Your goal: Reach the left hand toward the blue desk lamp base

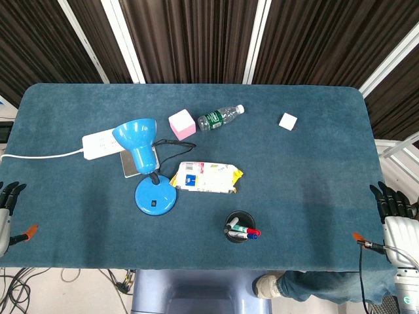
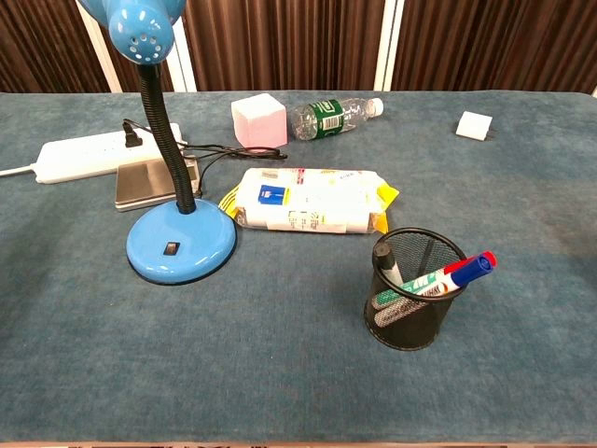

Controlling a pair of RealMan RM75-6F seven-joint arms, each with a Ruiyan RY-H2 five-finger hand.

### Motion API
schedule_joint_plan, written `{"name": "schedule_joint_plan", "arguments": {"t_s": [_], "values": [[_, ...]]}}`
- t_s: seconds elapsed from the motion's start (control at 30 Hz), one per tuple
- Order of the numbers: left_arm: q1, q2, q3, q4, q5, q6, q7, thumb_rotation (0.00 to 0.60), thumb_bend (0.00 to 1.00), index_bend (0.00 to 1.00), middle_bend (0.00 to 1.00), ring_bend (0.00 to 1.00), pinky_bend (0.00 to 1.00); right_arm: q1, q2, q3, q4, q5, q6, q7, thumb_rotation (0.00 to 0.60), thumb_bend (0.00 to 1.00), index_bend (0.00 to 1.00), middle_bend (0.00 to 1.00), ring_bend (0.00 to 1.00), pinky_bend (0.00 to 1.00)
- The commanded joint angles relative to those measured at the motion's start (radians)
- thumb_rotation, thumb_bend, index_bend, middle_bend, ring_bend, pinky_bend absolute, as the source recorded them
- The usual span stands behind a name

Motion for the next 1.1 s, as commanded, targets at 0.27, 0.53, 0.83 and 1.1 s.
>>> {"name": "schedule_joint_plan", "arguments": {"t_s": [0.27,0.53,0.83,1.1], "values": [[0.010,0.021,0.003,-0.005,0.018,0.009,-0.048,0.600,0.14,0.14,0.09,0.00,0.06,0.009,-0.005,-0.012,0.001,-0.023,-0.016,-0.014,0.600,0.11,0.01,0.02,0.04,0.00],[0.025,0.037,0.009,-0.012,0.053,0.037,-0.089,0.600,0.14,0.13,0.09,0.00,0.06,0.016,-0.014,-0.023,0.006,-0.047,-0.027,-0.025,0.600,0.11,0.01,0.02,0.04,0.00],[0.027,0.035,0.011,-0.004,0.070,0.040,-0.098,0.600,0.14,0.10,0.10,0.01,0.09,0.015,-0.014,-0.026,0.003,-0.051,-0.026,-0.024,0.600,0.11,0.01,0.02,0.04,0.00],[0.012,-0.005,0.013,0.023,0.168,0.070,-0.116,0.600,0.23,0.09,0.33,0.40,0.54,0.011,-0.010,-0.027,-0.008,-0.049,-0.022,-0.024,0.600,0.11,0.01,0.02,0.04,0.00]]}}
